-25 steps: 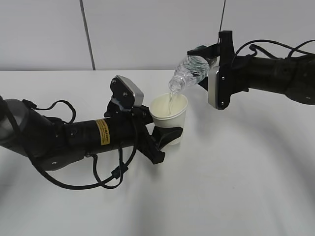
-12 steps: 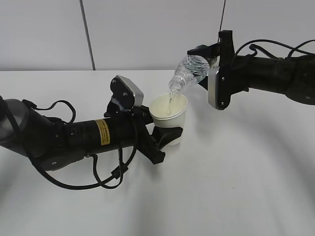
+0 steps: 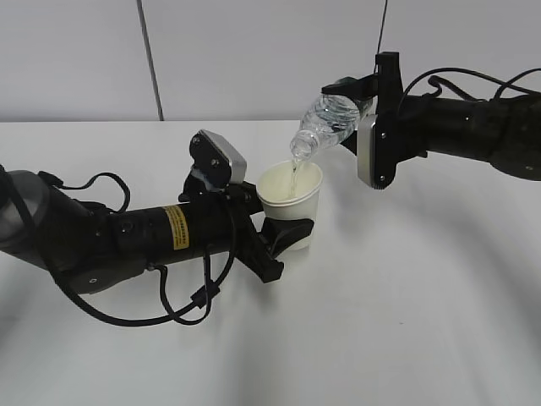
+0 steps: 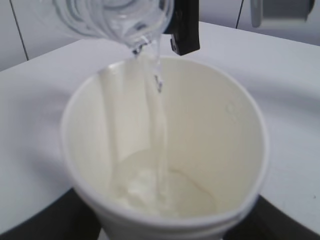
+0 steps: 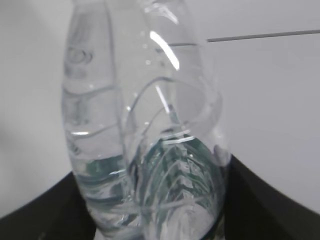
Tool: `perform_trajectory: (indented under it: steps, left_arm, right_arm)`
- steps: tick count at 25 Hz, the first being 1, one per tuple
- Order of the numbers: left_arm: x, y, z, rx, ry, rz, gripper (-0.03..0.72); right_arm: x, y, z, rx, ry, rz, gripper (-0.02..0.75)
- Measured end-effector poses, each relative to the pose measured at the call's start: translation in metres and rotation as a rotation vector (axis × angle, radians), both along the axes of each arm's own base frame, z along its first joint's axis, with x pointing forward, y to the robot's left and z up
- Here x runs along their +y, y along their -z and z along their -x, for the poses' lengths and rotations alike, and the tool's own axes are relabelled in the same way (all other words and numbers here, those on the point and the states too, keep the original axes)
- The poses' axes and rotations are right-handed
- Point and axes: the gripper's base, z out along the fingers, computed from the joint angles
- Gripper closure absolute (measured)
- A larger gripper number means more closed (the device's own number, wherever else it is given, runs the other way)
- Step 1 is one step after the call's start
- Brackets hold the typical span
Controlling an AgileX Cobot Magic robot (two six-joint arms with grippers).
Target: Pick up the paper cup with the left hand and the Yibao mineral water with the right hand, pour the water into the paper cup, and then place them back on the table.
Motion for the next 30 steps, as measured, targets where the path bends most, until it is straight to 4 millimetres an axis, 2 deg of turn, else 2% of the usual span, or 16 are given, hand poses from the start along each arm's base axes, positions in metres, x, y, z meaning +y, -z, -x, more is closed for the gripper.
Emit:
perform_trajectory:
  steps: [21,30]
  left_arm:
    - [0.0001,0.0002,0.0,0.001,-0.001,-0.002,0.282]
    - [0.0001,0.0007,0.0,0.002,0.0,-0.004,0.282]
  right_arm:
    - [-0.0001,0.0,-0.0001,-0.004,0.001,0.005,0.265]
    - [-0.0008,-0.0002,-0.0008,0.037,0.025,-0.046,0.265]
